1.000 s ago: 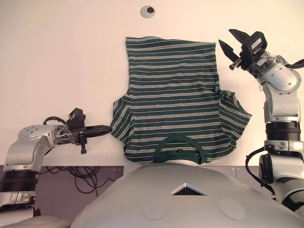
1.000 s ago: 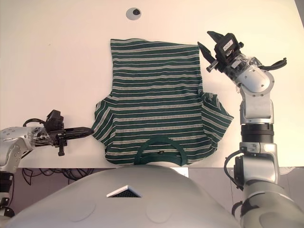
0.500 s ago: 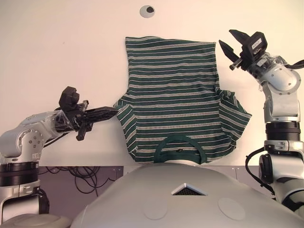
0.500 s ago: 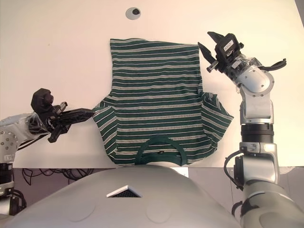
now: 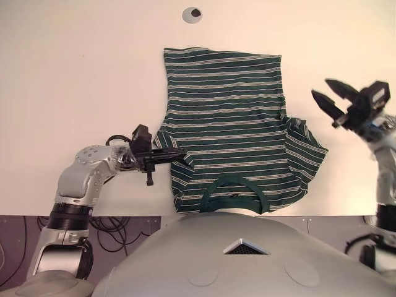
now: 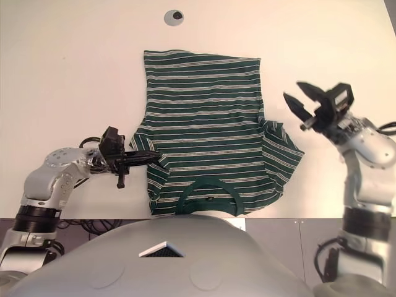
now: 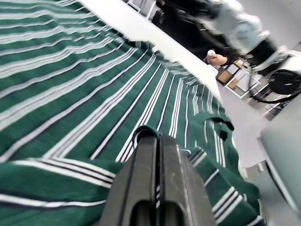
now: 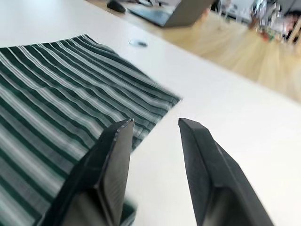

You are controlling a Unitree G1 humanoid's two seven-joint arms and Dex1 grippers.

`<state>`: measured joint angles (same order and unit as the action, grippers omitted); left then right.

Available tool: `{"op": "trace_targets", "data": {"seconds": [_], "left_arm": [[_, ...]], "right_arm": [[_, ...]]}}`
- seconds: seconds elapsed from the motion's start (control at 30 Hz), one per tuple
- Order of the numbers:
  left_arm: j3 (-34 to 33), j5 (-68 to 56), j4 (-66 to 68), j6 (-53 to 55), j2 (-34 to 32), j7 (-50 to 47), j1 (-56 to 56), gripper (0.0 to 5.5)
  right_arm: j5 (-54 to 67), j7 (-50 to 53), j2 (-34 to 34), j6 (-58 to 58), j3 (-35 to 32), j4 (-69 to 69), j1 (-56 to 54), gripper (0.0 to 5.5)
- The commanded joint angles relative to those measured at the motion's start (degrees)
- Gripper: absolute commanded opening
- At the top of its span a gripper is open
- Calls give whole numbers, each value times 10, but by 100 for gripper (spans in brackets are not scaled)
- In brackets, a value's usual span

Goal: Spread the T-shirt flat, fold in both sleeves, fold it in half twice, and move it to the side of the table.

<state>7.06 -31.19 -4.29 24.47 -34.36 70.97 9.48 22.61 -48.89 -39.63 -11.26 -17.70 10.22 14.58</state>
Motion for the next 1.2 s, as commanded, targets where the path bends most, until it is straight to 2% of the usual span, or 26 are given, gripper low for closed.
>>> {"op": "trace_targets", "data": {"seconds": [0.03,0.1,0.27,0.43,0.73,1.0,1.2], "left_arm": [[17,22,3,-4,14,-24,-6,1],[20,23,-3,-4,15,-27,-10,1],[33,31,-30,-8,11,-29,-3,76],[42,36,-45,-7,15,-41,2,134],[71,94,-33,-89,11,-51,26,281],[34,62,-43,-139,24,-44,8,287],[12,11,-93,-118,14,-26,7,287]], "right_arm": [[101,-39,-51,-148,-66,53,74,177],[135,-45,-63,-215,-80,69,103,177],[158,-36,-63,-317,-65,74,138,177],[153,-3,-54,-357,-57,50,125,177],[175,28,-51,-381,-104,38,98,177],[149,27,-52,-370,-69,29,129,177],[124,19,-51,-346,-36,0,131,177]]}}
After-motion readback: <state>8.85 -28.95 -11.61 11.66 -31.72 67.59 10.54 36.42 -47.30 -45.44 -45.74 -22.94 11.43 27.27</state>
